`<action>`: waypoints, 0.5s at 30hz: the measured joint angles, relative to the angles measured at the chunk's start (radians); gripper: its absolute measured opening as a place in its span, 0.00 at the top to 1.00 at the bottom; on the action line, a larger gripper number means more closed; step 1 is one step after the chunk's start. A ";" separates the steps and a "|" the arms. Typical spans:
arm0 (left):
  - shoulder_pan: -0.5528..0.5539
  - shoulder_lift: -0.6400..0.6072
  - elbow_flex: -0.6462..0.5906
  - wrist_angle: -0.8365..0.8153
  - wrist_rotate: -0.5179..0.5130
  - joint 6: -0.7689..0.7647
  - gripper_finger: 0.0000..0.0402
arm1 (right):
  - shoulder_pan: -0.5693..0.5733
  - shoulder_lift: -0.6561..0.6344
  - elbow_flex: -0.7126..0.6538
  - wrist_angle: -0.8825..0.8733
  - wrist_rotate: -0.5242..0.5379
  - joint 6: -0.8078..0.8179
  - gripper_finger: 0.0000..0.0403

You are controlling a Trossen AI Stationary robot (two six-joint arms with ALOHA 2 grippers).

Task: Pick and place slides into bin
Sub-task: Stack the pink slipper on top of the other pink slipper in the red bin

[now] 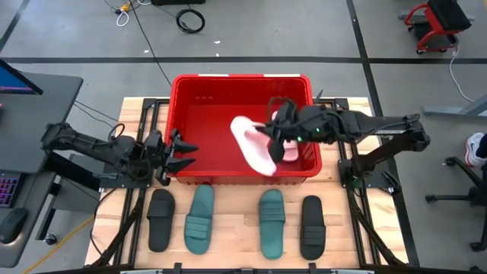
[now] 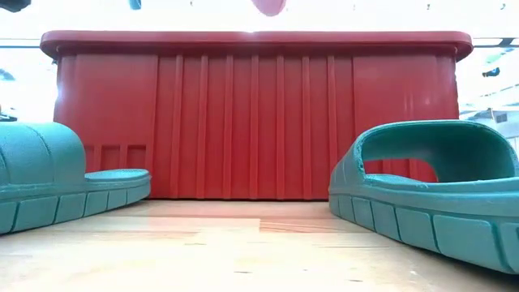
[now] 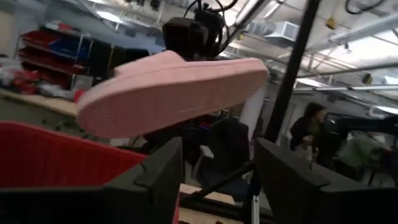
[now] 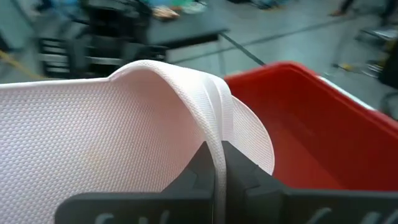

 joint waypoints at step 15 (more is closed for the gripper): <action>0.335 0.213 0.001 0.224 0.111 -0.239 0.53 | -0.368 -0.068 -0.393 0.772 -0.309 -0.226 0.98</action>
